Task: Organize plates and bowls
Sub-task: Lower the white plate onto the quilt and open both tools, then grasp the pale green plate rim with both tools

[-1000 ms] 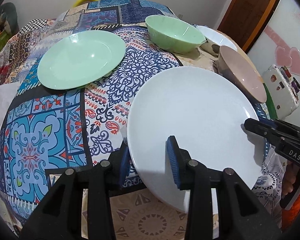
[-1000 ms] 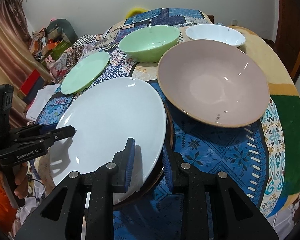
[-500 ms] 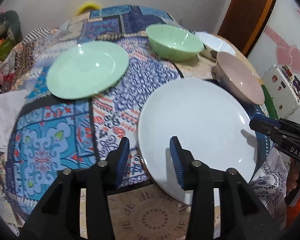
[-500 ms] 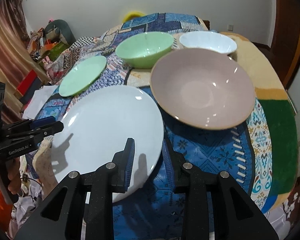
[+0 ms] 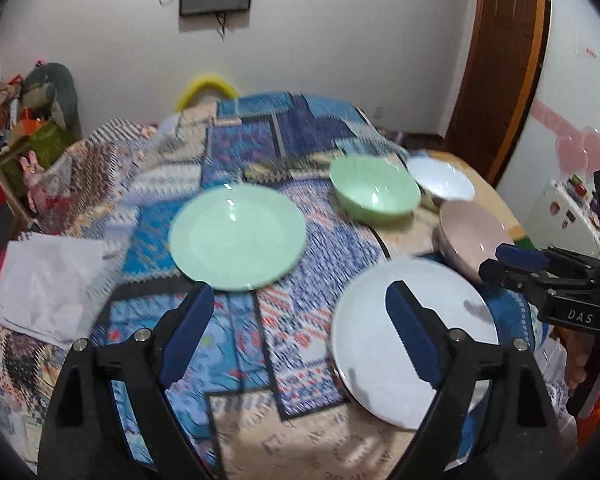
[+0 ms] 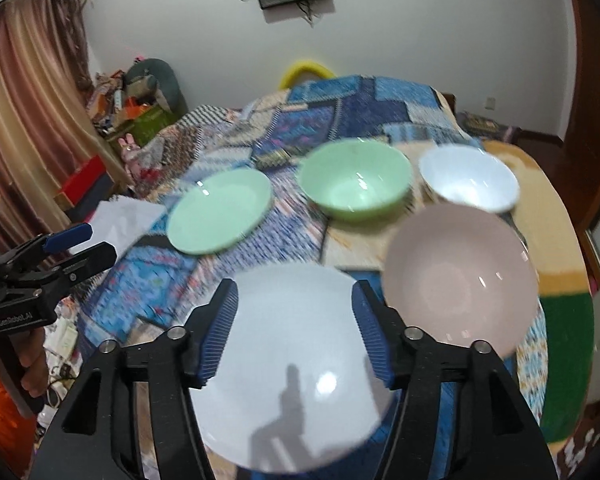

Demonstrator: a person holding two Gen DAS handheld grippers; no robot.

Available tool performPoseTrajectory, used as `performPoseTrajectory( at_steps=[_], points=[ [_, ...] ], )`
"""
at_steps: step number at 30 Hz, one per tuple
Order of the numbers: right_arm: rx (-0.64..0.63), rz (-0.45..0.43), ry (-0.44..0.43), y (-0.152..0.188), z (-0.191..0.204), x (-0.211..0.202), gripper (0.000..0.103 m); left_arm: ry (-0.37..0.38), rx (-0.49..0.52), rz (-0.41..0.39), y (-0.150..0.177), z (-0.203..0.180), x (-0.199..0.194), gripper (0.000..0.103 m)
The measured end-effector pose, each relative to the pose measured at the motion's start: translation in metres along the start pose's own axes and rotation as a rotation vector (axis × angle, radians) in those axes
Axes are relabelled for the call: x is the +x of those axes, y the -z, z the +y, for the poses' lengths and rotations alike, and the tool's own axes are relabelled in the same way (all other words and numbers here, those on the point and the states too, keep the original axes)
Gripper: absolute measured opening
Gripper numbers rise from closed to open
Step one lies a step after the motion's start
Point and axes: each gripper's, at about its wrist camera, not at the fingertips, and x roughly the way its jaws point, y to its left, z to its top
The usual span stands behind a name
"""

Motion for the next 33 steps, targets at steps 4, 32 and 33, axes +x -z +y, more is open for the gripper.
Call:
performPoseTrajectory(
  at_steps=[4, 32, 33],
  points=[
    [-0.024, -0.019, -0.02, -0.015, 0.014, 0.009, 0.063, -0.034, -0.016, -0.043, -0.015, 0.019, -0.003, 0.095],
    [-0.085, 0.165, -0.01, -0.053, 0.039, 0.151, 0.052, -0.101, -0.177, 0.155, -0.024, 0.149, 0.151, 0.096],
    [-0.091, 0.178, -0.01, -0.053, 0.039, 0.155, 0.048, -0.099, -0.185, 0.16, -0.024, 0.153, 0.155, 0.092]
  ],
)
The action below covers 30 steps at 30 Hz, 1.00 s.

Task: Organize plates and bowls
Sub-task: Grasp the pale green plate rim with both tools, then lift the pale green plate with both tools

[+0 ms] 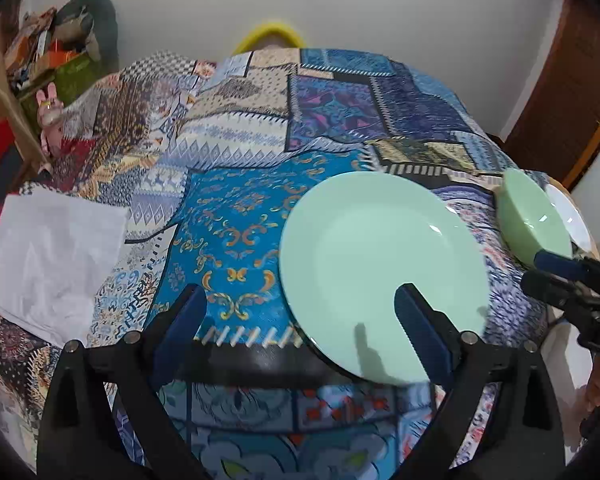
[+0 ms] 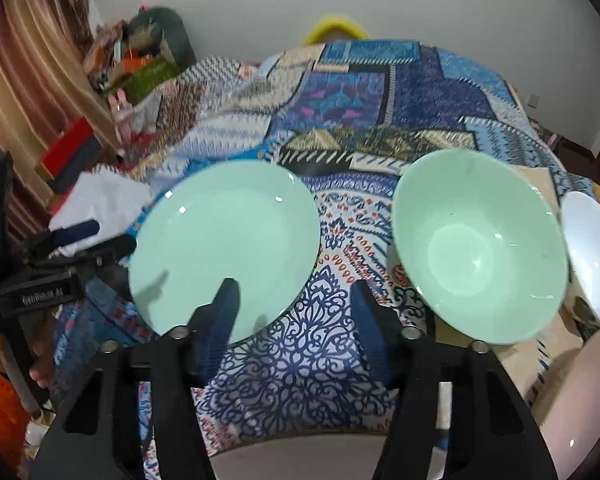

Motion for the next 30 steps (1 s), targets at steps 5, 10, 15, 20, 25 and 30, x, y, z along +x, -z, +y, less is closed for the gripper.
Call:
performPoseTrajectory(
  at_steps=[5, 10, 15, 20, 25, 30],
  points=[
    [0.005, 0.072, -0.027, -0.002, -0.001, 0.019, 0.029, 0.02, -0.007, 0.042, -0.005, 0.009, 0.023, 0.067],
    [0.019, 0.111, -0.033, -0.006, -0.001, 0.032, 0.024, 0.057, -0.009, 0.097, -0.007, 0.011, 0.04, 0.039],
    [0.038, 0.128, -0.028, -0.008, -0.004, 0.04, 0.022, 0.085, 0.021, 0.095, -0.009, 0.006, 0.044, 0.027],
    [0.011, 0.132, -0.031, -0.004, 0.001, 0.037, 0.022, 0.079, 0.03, 0.101, -0.004, 0.005, 0.039, 0.027],
    [-0.015, 0.141, -0.059, 0.003, 0.006, 0.031, 0.022, 0.072, 0.039, 0.12, 0.01, 0.007, 0.026, 0.027],
    [-0.048, 0.151, -0.079, 0.011, 0.013, 0.025, 0.022, 0.076, 0.046, 0.144, 0.032, 0.007, 0.007, 0.027]
  ],
)
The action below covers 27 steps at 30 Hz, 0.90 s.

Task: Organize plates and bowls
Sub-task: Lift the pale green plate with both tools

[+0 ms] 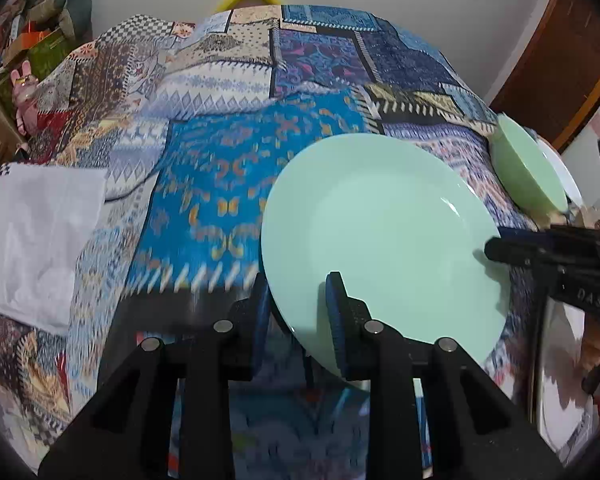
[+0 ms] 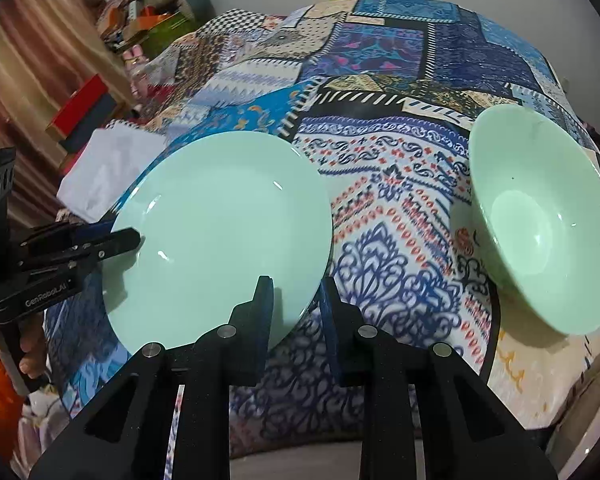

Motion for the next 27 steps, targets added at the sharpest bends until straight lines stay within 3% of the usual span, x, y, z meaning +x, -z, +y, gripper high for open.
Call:
performPoseTrajectory(
  at_steps=[7, 17, 27],
  points=[
    [-0.008, 0.02, -0.028, 0.003, -0.002, 0.001, 0.021, 0.021, 0.003, 0.022, 0.024, -0.004, -0.013, 0.027],
    [0.004, 0.03, -0.039, 0.003, -0.001, 0.011, 0.021, 0.029, -0.027, 0.003, 0.018, 0.0, -0.004, 0.027],
    [-0.044, -0.013, 0.027, 0.008, 0.012, 0.004, 0.019, 0.011, -0.025, -0.011, 0.019, -0.003, -0.008, 0.027]
  ],
)
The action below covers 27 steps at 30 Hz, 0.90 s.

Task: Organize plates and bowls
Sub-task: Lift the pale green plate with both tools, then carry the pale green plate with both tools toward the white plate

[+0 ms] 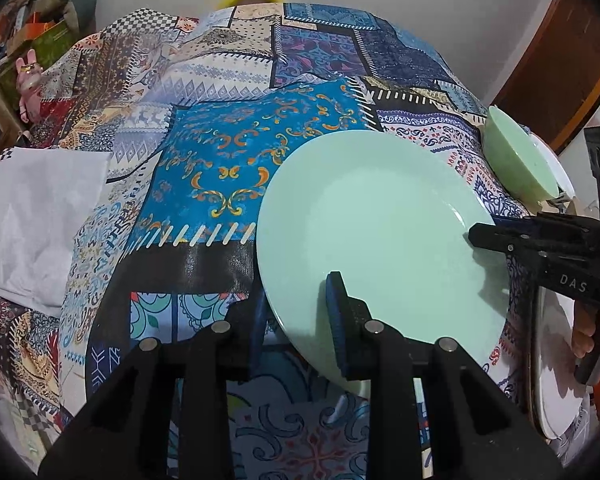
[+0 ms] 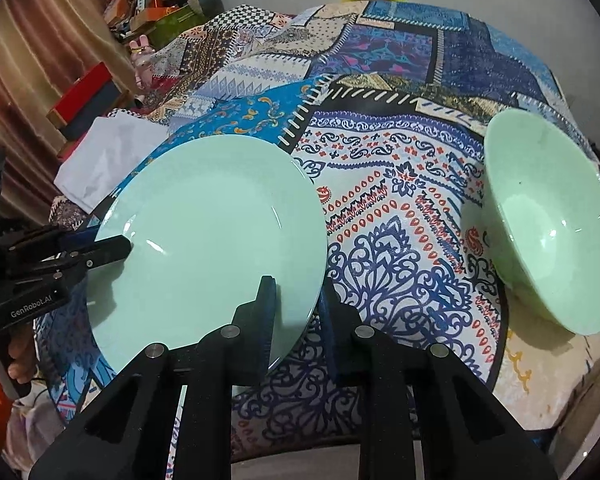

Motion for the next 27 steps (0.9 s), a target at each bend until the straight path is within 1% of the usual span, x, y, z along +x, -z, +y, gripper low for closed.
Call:
performPoseTrajectory(
  at_steps=[9, 18, 27],
  points=[
    [0.012, -0.043, -0.004, 0.006, 0.0, -0.02, 0.019, 0.017, -0.017, -0.014, 0.01, -0.008, -0.016, 0.028],
    [0.045, -0.105, -0.018, 0.016, -0.002, -0.051, 0.019, 0.013, 0.02, -0.067, 0.015, -0.029, -0.053, 0.028],
    [0.07, -0.156, -0.014, 0.032, -0.003, -0.088, 0.019, 0.021, 0.046, -0.124, 0.023, -0.056, -0.091, 0.028]
  ],
)
